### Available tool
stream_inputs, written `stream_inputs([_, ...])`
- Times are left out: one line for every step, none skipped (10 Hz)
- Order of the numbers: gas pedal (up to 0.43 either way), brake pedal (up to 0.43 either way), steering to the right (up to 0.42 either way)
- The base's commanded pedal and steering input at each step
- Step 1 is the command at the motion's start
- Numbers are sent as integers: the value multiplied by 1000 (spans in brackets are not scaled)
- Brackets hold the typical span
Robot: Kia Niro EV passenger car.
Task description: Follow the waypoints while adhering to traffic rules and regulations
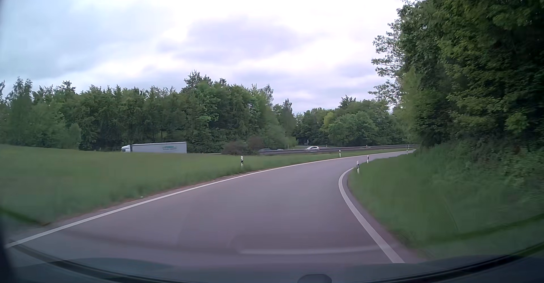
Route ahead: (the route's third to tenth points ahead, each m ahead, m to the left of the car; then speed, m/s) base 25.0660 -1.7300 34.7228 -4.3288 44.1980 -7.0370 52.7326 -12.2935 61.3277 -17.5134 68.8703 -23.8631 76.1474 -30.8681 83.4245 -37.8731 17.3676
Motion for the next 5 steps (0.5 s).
stream_inputs([157, 0, 46])
stream_inputs([157, 0, 46])
stream_inputs([157, 0, 44])
stream_inputs([157, 0, 44])
stream_inputs([157, 0, 44])
